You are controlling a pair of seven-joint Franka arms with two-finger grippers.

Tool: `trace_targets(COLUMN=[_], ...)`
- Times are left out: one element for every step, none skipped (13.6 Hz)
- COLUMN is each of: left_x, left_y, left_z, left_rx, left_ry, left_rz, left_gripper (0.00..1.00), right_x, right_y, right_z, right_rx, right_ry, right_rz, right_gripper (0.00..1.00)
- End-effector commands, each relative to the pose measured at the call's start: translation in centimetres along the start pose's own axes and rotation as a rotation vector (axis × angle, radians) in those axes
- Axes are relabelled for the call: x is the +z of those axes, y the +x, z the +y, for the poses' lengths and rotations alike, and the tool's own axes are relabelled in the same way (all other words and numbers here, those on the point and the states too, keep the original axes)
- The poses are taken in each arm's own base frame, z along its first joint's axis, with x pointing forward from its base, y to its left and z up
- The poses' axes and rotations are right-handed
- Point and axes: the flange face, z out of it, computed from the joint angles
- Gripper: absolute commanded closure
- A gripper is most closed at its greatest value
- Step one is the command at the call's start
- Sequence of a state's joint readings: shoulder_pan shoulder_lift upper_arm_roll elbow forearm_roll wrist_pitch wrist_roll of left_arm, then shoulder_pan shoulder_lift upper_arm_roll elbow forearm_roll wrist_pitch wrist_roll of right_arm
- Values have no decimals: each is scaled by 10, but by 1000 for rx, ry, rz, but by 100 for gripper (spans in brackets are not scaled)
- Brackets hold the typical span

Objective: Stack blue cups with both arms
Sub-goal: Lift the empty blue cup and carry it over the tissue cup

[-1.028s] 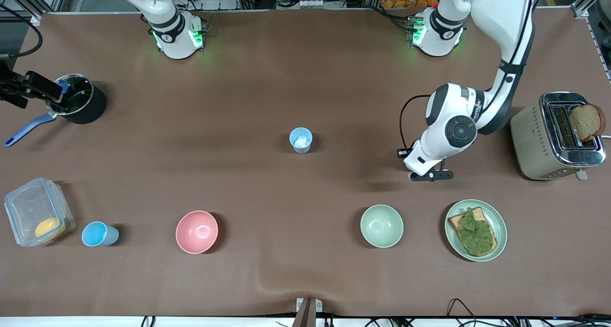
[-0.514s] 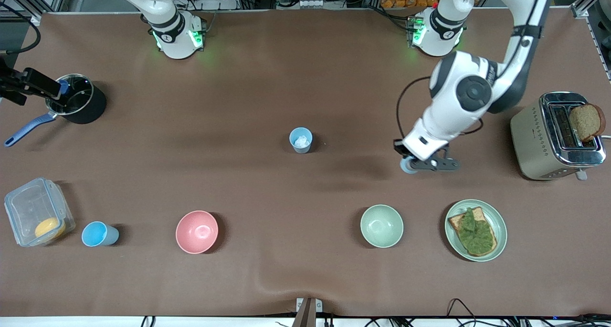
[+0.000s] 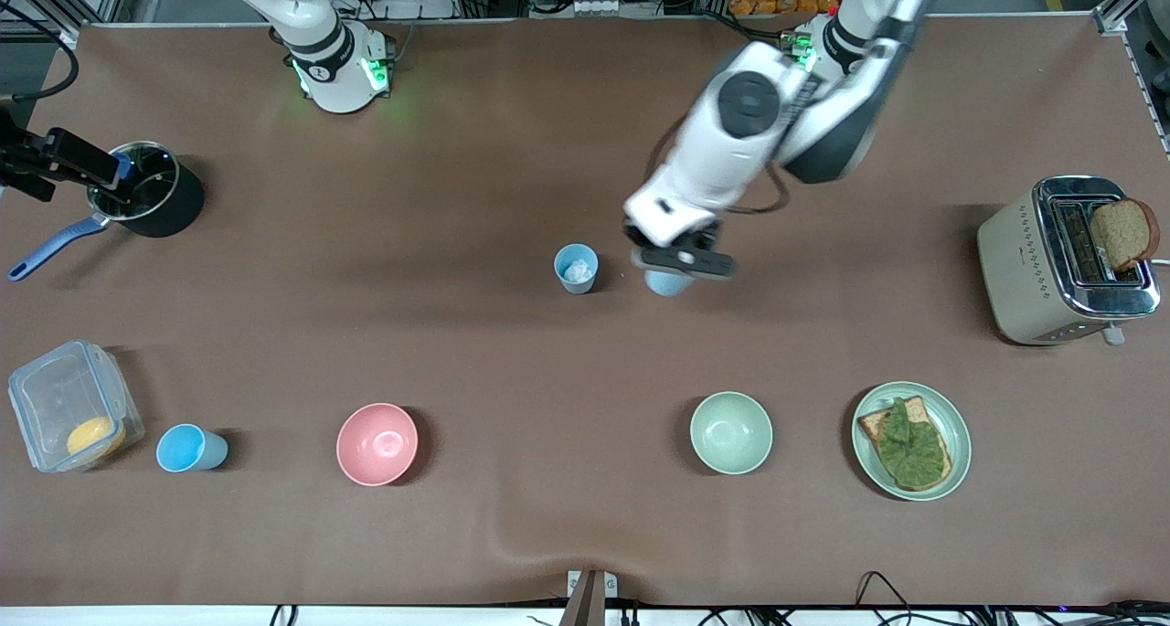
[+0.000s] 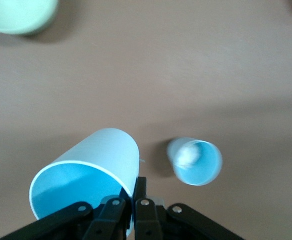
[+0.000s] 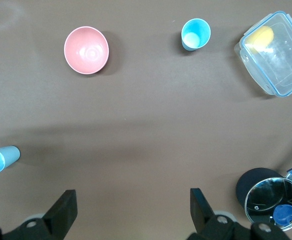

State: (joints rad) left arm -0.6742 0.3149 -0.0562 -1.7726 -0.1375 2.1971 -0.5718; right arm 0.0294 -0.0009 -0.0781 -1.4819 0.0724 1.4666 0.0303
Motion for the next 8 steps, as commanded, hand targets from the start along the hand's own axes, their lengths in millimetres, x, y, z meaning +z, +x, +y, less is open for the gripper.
trace_targets(left_x=[37, 48, 56, 54, 53, 54, 51, 52], left_y=[3, 2, -1, -2, -2, -2, -3, -5], left_z=[54, 62, 70, 77, 76, 74, 78, 81], left_rx=[-49, -58, -71, -80, -92, -101, -103, -102], left_ry=[33, 49, 52, 52, 64, 73, 64, 65], left_rz=[-30, -40, -60, -68, -74, -83, -90, -99], left_gripper=[100, 100, 100, 100, 100, 100, 100, 100], right_x=[-7, -7, -7, -7, -7, -7, -6, -5], right_y=[-6, -6, -6, -6, -7, -7, -6, -5], right_z=[1, 1, 1, 1, 1, 1, 2, 2], right_rx=[14, 14, 14, 14, 14, 12, 14, 13], right_ry=[19, 17, 19, 18, 17, 18, 18, 18], right_rz=[-4, -4, -4, -6, -7, -7, -9, -12], right_gripper=[0, 0, 0, 0, 0, 0, 0, 0])
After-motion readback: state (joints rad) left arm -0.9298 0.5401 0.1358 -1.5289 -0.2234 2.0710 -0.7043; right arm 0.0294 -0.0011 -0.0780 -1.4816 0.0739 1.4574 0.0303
